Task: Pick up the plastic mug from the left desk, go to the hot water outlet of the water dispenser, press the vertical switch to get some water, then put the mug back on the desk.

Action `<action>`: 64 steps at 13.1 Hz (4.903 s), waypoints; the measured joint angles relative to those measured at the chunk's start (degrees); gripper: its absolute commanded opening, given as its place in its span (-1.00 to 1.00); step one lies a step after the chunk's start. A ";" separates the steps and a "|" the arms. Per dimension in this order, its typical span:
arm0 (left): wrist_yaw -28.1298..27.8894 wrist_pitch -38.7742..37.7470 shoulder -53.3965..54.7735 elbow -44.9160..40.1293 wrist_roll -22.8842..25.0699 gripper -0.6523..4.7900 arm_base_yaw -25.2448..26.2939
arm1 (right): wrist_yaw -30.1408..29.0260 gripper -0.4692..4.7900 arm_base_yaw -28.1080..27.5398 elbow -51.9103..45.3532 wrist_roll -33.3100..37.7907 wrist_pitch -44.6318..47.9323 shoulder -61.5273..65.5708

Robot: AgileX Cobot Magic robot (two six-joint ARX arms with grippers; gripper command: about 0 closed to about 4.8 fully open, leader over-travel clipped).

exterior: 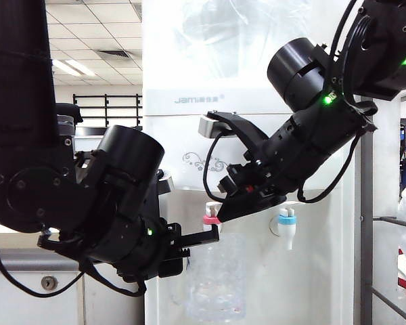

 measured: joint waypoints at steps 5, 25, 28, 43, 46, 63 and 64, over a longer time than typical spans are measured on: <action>-0.02 0.02 0.00 0.00 0.00 -0.78 0.02 | 1.01 -0.83 -0.22 -0.22 0.20 -10.88 -7.63; -0.17 0.02 0.00 0.00 0.00 -0.78 0.02 | -1.16 -0.83 0.07 0.04 3.58 -5.92 -11.13; -0.17 0.02 0.00 0.00 0.00 -0.78 0.02 | -0.31 -0.83 0.98 0.04 1.22 -5.27 -6.71; -0.17 0.00 0.00 0.00 0.00 -0.78 0.02 | 0.31 -0.83 0.98 0.07 -1.27 1.18 -1.75; -0.22 -0.02 0.00 0.00 0.00 -0.78 0.02 | 0.24 -0.83 1.01 0.28 -1.22 0.98 -0.90; -0.35 -0.04 0.00 0.00 0.00 -0.78 0.00 | 0.79 -0.83 1.01 0.31 -1.53 -0.59 -0.50; -0.35 -0.02 0.00 0.00 0.00 -0.78 0.00 | 0.79 -0.83 1.01 0.31 -1.53 -0.52 -0.50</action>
